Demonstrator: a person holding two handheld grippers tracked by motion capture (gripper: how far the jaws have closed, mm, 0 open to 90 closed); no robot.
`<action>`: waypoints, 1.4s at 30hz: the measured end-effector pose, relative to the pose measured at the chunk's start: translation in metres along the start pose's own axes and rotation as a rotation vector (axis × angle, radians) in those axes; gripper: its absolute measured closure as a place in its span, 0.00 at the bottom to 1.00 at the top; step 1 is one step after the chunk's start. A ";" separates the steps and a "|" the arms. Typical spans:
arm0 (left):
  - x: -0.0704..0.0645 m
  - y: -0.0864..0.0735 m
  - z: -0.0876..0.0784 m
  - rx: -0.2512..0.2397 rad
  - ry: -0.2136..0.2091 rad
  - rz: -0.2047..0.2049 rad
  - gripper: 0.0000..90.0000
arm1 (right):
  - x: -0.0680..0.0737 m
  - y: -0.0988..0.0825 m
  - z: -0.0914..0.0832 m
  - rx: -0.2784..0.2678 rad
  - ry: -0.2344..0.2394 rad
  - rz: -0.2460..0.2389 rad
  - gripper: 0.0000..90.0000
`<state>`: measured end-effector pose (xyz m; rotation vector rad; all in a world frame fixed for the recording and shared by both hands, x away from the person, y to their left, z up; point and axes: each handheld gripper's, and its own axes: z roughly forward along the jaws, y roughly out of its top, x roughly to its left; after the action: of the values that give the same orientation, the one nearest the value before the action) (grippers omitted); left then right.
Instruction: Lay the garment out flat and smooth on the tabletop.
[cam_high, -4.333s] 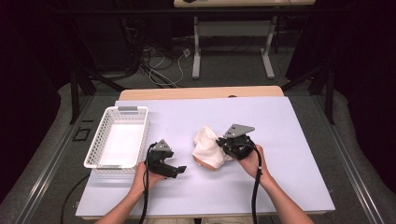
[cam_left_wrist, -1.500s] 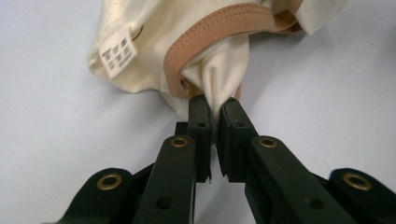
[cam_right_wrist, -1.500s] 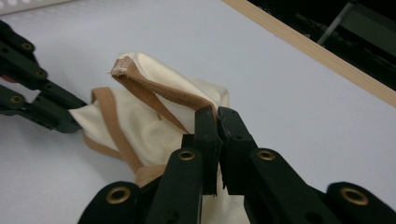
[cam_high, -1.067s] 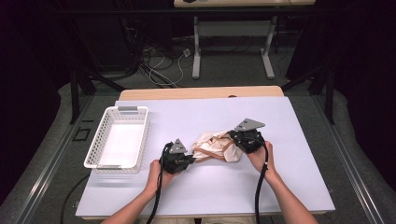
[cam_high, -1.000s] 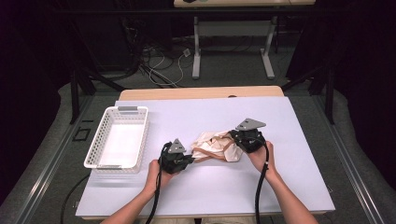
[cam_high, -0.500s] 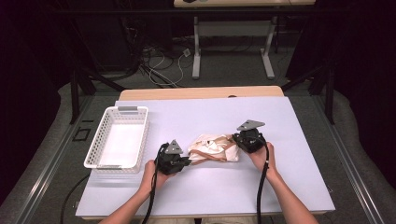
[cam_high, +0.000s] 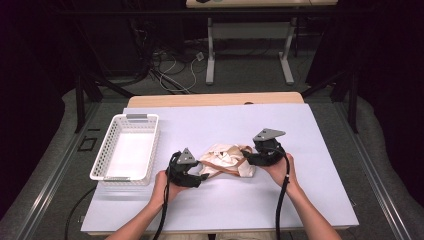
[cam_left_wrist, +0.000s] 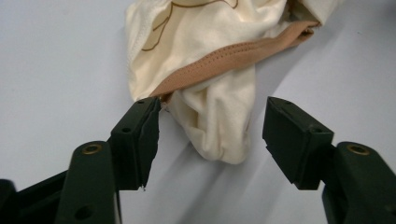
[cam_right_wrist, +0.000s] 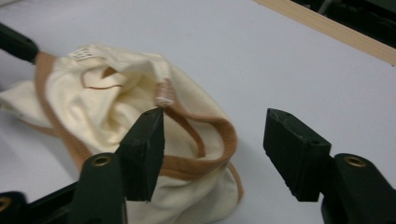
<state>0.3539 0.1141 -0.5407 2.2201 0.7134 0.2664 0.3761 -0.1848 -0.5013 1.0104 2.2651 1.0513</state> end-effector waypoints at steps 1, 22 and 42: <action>0.000 0.000 0.000 -0.003 -0.001 0.001 0.38 | 0.002 0.000 -0.002 -0.007 0.012 -0.009 0.38; -0.005 -0.005 0.013 0.037 0.017 -0.004 0.56 | 0.036 -0.028 0.006 0.081 0.001 -0.124 0.70; -0.010 -0.006 0.003 0.021 -0.042 -0.007 0.91 | 0.036 -0.015 -0.023 0.017 0.020 -0.114 0.93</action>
<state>0.3448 0.1101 -0.5463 2.2361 0.7043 0.2087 0.3323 -0.1742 -0.5023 0.8692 2.3218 1.0002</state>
